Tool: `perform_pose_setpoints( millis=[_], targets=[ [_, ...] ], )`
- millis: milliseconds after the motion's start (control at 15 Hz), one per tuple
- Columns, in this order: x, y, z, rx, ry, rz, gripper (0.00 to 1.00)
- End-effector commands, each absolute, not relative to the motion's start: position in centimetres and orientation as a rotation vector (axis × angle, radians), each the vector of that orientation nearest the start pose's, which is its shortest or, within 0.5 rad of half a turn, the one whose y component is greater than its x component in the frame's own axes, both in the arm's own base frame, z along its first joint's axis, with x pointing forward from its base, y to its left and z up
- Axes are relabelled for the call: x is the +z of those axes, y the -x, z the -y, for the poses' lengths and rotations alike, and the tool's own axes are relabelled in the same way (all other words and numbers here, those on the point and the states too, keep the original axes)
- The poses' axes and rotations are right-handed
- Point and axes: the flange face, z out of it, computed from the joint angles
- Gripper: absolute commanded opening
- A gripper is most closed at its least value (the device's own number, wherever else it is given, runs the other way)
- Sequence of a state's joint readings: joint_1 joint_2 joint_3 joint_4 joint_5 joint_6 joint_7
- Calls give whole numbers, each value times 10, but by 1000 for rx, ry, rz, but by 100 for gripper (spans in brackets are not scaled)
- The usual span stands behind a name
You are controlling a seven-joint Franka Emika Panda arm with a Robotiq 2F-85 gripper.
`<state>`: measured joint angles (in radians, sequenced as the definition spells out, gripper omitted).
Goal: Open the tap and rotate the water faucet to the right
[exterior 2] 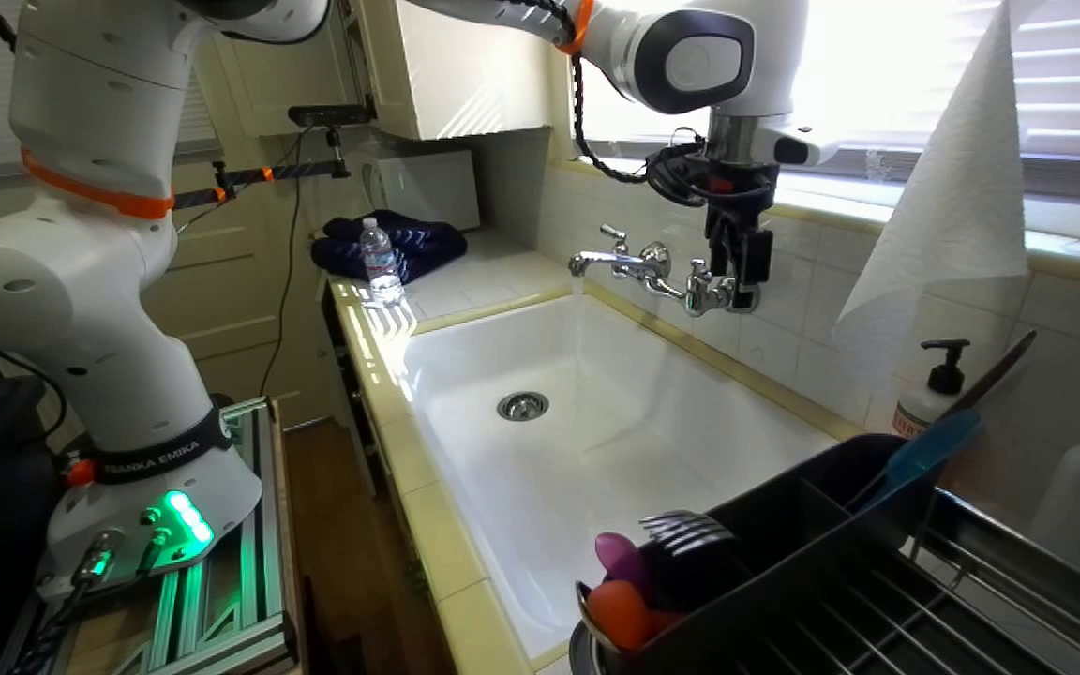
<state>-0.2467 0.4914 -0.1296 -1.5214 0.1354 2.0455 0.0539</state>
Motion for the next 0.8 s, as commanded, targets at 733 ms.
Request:
perform_pose_setpoints(
  millis=[733],
  targets=[
    [391, -644, 231, -33, 3066, -748, 100]
  ],
)
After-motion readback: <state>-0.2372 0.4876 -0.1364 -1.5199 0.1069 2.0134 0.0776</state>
